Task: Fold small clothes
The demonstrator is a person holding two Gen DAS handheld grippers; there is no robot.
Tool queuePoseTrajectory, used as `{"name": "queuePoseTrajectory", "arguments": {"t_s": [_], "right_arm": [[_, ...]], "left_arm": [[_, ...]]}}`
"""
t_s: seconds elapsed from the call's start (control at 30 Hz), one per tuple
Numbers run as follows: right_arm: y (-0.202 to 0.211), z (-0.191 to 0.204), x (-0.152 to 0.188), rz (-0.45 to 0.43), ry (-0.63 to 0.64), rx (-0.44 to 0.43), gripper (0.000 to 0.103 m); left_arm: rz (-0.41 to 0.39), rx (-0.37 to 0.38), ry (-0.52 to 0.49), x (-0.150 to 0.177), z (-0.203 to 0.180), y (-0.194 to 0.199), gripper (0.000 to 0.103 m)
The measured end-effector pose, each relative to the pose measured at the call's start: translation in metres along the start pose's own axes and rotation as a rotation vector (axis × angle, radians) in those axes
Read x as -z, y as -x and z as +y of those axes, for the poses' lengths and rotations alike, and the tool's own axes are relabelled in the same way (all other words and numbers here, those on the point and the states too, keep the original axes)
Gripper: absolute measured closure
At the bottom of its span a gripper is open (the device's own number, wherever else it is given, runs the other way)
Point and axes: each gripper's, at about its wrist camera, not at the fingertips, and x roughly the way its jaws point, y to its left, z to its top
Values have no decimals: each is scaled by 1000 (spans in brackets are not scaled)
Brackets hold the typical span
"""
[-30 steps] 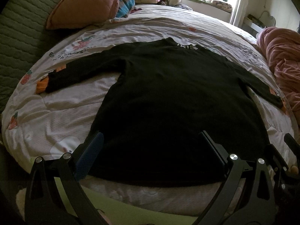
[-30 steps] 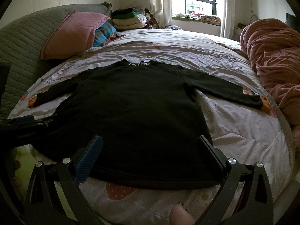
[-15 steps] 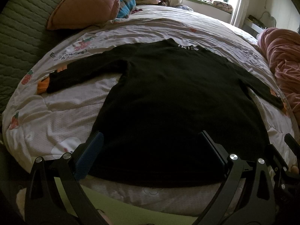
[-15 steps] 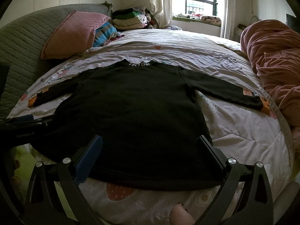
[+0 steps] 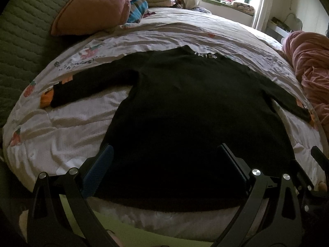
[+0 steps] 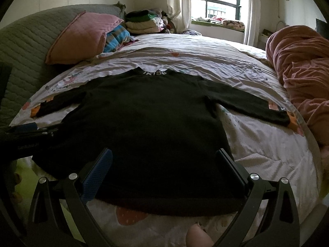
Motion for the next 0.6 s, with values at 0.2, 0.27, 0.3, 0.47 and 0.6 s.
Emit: {"name": "queuePoseTrajectory", "arguments": {"t_s": [0.2, 0.27, 0.3, 0.47, 0.6], "right_arm": [[-10, 0, -7, 0, 4, -17, 4], [-13, -1, -11, 1, -1, -24, 4], [-15, -1, -12, -1, 0, -27, 4], [-26, -6, -19, 10, -20, -50, 4], [-35, -9, -30, 6, -23, -58, 4]], "left_arm": [[-6, -22, 11, -8, -2, -6, 9], [-7, -30, 16, -12, -2, -9, 9], [-9, -33, 17, -14, -3, -9, 9], [-15, -52, 37, -26, 1, -15, 9], [-11, -60, 40, -34, 1, -21, 9]]}}
